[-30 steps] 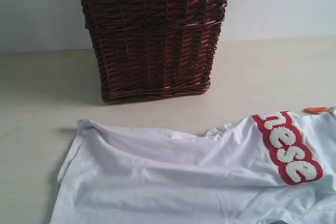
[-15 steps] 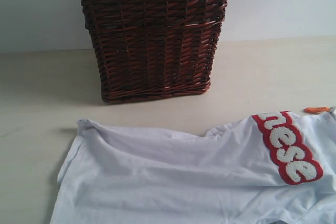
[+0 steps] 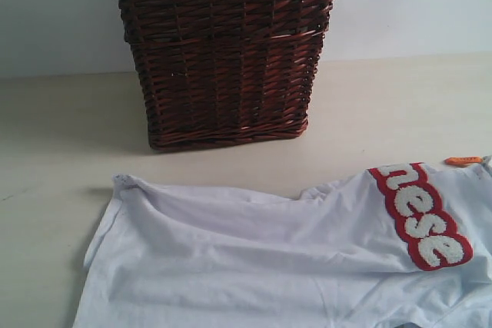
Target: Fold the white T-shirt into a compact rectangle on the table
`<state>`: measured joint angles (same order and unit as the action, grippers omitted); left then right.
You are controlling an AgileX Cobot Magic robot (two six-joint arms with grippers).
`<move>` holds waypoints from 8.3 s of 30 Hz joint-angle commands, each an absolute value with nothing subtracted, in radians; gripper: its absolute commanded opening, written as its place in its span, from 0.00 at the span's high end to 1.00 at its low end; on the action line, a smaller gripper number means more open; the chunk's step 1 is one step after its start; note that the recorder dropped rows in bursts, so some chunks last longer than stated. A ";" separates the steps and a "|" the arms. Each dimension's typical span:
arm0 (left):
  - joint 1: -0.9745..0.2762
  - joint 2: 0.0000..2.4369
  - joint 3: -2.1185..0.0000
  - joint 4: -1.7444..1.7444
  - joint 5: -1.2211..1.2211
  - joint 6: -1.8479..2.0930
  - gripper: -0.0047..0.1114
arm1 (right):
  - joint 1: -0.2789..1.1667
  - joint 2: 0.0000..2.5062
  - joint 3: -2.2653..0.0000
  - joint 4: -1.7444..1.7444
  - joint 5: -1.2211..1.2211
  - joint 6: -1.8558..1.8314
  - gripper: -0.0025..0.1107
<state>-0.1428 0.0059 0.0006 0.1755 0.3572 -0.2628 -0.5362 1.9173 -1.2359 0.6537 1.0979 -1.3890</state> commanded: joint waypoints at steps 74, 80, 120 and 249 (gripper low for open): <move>-0.149 0.000 0.000 0.171 0.355 -0.266 0.95 | 0.461 2.106 -1.213 0.839 0.826 -1.278 0.98; -0.149 0.000 0.000 0.171 0.355 -0.266 0.95 | 0.488 2.192 -1.274 0.860 0.656 -1.093 0.98; -0.149 0.000 0.000 0.171 0.357 -0.266 0.95 | 0.728 2.094 -1.345 1.081 0.984 -1.271 0.50; -0.149 0.000 0.000 0.171 0.357 -0.266 0.95 | 0.175 1.888 -0.682 0.330 0.995 -0.809 0.98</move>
<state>-0.1428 0.0059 0.0006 0.1755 0.3649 -0.2628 0.1730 1.8785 -0.6851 0.3449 1.0613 -0.8046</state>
